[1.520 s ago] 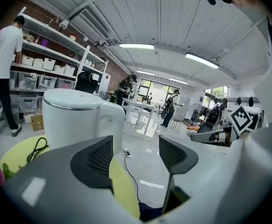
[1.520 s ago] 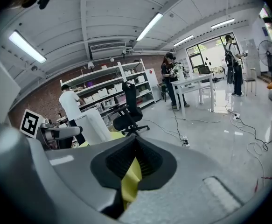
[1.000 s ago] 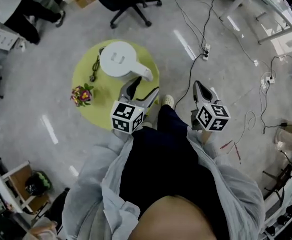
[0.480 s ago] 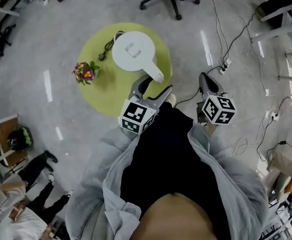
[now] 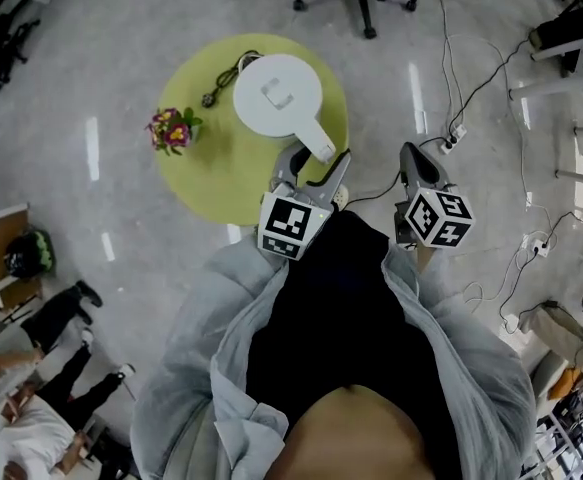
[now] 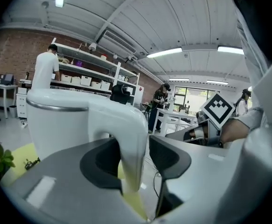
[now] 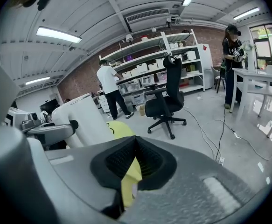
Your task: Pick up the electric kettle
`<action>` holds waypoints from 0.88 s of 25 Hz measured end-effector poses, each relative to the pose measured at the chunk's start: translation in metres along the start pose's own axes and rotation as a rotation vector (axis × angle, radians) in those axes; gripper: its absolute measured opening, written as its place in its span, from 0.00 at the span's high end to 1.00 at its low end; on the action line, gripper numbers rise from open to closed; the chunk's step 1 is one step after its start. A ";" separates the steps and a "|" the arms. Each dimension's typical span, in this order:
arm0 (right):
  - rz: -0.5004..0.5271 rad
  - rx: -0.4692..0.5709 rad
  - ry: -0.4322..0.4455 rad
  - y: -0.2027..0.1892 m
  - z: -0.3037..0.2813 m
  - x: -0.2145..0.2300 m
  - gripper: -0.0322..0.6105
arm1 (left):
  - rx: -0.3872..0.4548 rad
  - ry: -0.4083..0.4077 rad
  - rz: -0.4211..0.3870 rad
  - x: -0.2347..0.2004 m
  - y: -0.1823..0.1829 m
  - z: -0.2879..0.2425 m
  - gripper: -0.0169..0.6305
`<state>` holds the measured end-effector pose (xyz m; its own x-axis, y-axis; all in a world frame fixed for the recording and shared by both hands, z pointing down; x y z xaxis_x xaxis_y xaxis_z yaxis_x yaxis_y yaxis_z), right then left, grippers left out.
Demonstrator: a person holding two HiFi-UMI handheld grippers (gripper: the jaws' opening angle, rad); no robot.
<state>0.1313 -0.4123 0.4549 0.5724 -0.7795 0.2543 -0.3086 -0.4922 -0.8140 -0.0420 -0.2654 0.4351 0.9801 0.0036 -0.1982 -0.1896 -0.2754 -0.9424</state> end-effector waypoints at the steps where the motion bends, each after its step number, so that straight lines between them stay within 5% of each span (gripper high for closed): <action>1: -0.001 -0.005 -0.003 -0.002 0.003 -0.001 0.95 | 0.003 0.014 -0.010 -0.001 0.000 0.000 0.72; 22: -0.018 0.002 -0.075 -0.018 0.030 0.000 0.95 | -0.006 0.042 -0.129 -0.002 -0.002 -0.004 0.71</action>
<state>0.1600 -0.3918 0.4535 0.6331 -0.7393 0.2295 -0.2962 -0.5052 -0.8105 -0.0436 -0.2687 0.4387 0.9980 -0.0011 -0.0638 -0.0615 -0.2810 -0.9577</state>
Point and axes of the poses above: the fingertips, and each gripper's own axes: z backward along the fingers, x to its right, y out of its top, the point moved 9 cm from there along z, backward along the fingers, and after that the axes turned 2 degrees about z, right-handed, at the moved point
